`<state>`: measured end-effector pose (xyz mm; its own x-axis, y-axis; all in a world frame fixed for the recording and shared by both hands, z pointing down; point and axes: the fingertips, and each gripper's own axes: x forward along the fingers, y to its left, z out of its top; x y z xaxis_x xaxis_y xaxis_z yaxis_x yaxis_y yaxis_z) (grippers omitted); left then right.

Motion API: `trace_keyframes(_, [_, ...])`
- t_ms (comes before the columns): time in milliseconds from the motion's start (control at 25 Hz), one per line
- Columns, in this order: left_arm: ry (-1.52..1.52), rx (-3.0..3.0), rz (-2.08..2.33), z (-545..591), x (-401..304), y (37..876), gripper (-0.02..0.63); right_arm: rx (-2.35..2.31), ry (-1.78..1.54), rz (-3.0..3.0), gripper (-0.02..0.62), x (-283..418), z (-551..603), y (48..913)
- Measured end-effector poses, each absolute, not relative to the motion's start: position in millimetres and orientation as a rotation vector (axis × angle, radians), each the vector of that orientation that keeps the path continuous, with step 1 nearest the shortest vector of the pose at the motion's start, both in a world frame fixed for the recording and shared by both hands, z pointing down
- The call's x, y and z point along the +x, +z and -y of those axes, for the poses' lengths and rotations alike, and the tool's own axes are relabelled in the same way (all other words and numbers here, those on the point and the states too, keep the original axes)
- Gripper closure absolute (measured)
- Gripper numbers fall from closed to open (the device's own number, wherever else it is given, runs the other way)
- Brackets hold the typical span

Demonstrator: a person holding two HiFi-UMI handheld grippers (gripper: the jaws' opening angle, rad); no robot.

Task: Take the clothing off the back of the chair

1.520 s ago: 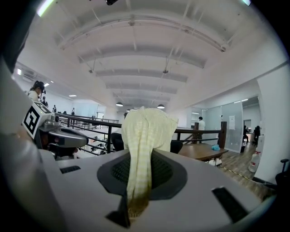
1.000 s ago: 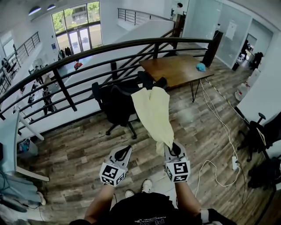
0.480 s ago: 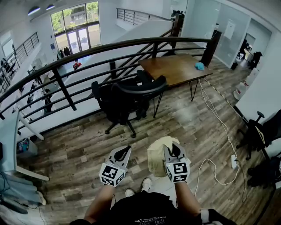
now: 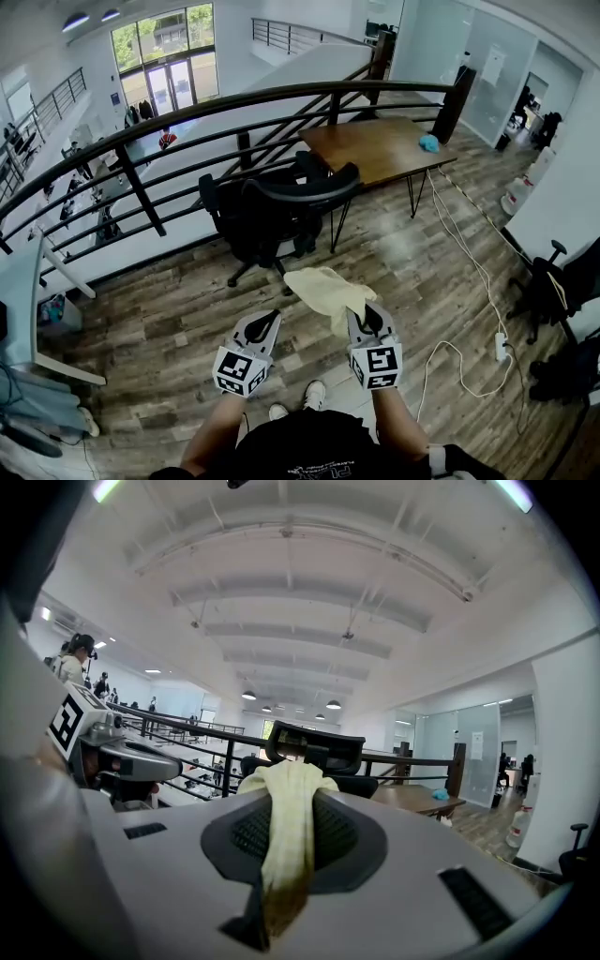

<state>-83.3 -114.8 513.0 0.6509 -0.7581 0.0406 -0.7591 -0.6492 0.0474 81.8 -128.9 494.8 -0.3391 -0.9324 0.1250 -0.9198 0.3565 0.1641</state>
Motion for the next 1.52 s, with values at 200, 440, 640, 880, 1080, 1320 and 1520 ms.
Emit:
trace_keyframes(200, [0.025,2.791,1.297,117.8,-89.3,510.1,0.594,1.657,-0.101,2.421,0.532,73.9,132.3,492.5])
trace_keyframes(440, [0.019,2.788,1.304,121.2,-94.9,511.4,0.594,1.653,-0.114,2.425,0.532,68.3,135.6,491.7])
trace_keyframes(640, [0.013,2.791,1.302,122.6,-98.2,511.4,0.594,1.638,-0.154,2.424,0.535,60.4,134.9,488.5])
trace_keyframes(880, [0.015,2.788,1.305,124.0,-100.9,511.0,0.594,1.640,-0.182,2.449,0.535,54.1,135.2,481.1])
trace_keyframes(1080, [0.022,2.786,1.306,124.9,-102.3,511.7,0.594,1.665,-0.182,2.473,0.535,55.0,136.0,475.8])
trace_keyframes(1320, [0.026,2.789,1.304,126.2,-103.5,511.3,0.594,1.673,-0.193,2.466,0.535,55.0,137.1,476.4])
trace_keyframes(1520, [0.026,2.791,1.307,129.8,-103.7,511.5,0.594,1.668,-0.213,2.474,0.535,53.3,139.0,474.1])
